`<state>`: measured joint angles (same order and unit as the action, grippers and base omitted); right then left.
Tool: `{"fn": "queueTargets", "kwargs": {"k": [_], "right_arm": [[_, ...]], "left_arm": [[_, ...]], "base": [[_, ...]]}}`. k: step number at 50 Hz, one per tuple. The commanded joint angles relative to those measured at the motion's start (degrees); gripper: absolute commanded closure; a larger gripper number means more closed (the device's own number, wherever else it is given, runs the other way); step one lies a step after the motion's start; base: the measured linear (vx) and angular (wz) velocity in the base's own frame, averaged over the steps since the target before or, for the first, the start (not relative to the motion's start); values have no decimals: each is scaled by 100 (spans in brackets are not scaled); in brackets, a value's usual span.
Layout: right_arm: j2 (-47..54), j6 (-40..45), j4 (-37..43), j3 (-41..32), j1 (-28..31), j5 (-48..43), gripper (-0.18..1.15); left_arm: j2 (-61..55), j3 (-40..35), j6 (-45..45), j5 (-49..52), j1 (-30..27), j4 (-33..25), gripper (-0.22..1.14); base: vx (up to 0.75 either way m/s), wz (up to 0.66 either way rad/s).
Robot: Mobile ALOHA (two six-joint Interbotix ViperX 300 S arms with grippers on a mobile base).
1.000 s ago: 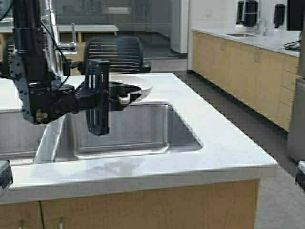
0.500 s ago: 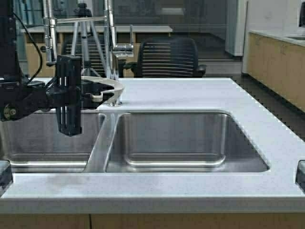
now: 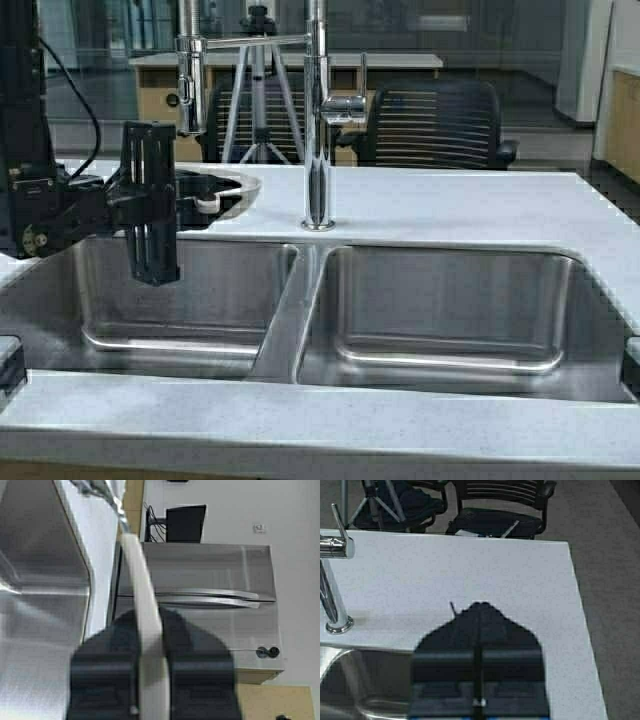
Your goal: Wash the pan
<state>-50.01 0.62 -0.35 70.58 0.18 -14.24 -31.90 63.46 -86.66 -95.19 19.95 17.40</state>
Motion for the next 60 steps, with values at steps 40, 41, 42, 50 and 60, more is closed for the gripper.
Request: {"fn": "queueTargets", "kwargs": {"k": [40,41,42,50,60], "right_arm": [[2074,53,-18,-1556,747,-202,9],[2259,53,-26,-1688,800,-202,0],[2452,53,-26,-1819,844,-202,-8],[3744,53,-202,-2795,1002,-211,-4],[4746,79,-255,-3665,1002,-193,-6]], "left_arm": [[149,255,193,-325,18,765,89],[141,255,202,-325,18,773,89],[141,255,202,-325,18,765,89],[105,246,211,-325,18,773,89],[105,202,202,-325,18,782,89]], "base": [[6,9],[4,9],[4,8],[3,5],[2,3]]}}
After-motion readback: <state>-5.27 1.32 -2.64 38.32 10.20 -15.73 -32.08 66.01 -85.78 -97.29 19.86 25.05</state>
